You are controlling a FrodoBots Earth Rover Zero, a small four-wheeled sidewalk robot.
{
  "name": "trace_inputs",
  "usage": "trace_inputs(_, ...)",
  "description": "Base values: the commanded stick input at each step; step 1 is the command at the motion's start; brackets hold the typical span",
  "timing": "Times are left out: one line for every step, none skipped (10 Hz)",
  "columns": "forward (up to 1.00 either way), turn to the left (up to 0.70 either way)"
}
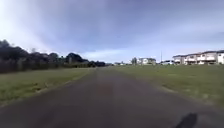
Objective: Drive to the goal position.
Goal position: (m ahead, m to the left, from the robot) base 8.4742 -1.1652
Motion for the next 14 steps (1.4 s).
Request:
trace_inputs(1.00,0.00)
trace_inputs(1.00,0.00)
trace_inputs(1.00,0.00)
trace_inputs(1.00,0.00)
trace_inputs(1.00,0.00)
trace_inputs(1.00,0.00)
trace_inputs(1.00,0.00)
trace_inputs(1.00,0.00)
trace_inputs(1.00,0.00)
trace_inputs(1.00,0.00)
trace_inputs(1.00,0.00)
trace_inputs(1.00,0.00)
trace_inputs(1.00,0.00)
trace_inputs(1.00,0.00)
